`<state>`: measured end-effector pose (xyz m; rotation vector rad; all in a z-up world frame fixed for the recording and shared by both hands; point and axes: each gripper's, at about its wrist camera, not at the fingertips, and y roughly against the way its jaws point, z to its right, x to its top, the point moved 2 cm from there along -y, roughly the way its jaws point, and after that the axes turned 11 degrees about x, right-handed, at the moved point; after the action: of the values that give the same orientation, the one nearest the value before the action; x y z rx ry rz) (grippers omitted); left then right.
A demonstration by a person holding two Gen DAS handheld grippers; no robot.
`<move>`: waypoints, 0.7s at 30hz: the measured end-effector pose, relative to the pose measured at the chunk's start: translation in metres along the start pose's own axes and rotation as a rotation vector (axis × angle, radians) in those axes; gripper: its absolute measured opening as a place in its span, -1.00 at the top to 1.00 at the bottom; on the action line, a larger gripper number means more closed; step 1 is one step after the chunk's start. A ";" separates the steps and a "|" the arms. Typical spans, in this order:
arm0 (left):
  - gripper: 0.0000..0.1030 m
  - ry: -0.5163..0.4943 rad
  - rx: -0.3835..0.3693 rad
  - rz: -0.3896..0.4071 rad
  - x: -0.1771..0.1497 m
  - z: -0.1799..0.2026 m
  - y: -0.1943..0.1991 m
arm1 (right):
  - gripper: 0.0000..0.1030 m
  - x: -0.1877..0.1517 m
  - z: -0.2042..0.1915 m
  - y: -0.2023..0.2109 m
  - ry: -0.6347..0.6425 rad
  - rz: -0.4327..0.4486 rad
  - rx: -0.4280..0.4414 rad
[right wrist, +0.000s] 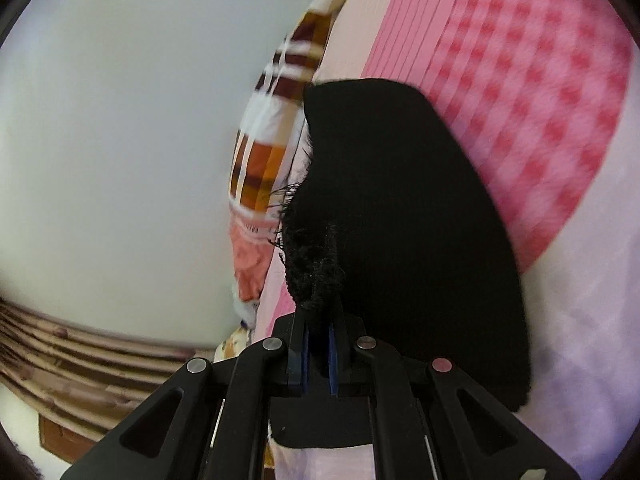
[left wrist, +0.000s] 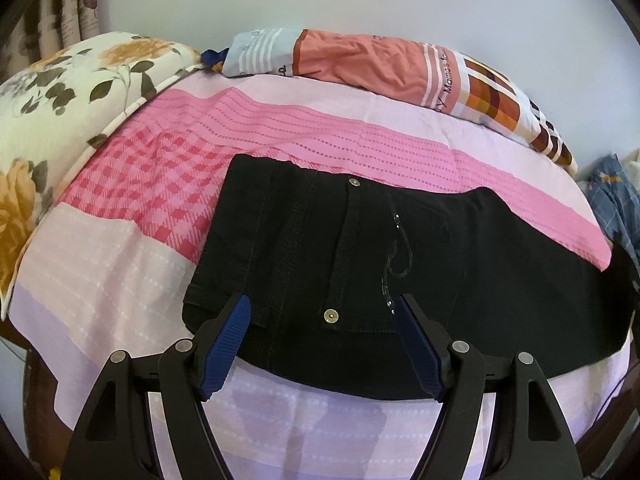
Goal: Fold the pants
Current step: 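Lift the hems with the right tool and fold them toward the waistband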
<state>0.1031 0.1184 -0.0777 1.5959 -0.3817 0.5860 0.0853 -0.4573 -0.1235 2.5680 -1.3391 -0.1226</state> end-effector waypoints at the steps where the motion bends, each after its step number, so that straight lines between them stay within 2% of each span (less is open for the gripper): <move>1: -0.45 -0.002 0.002 0.001 0.000 0.001 0.000 | 0.87 -0.003 -0.001 -0.007 0.000 -0.013 0.001; 15: -0.45 -0.018 0.008 -0.012 -0.003 0.004 -0.004 | 0.87 -0.057 -0.011 -0.114 -0.005 -0.246 0.024; 21: -0.45 -0.044 0.014 -0.023 -0.006 0.007 -0.008 | 0.87 -0.079 -0.013 -0.139 -0.003 -0.328 0.024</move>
<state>0.1040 0.1119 -0.0882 1.6269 -0.3926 0.5378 0.1526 -0.3136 -0.1485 2.7875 -0.9142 -0.1681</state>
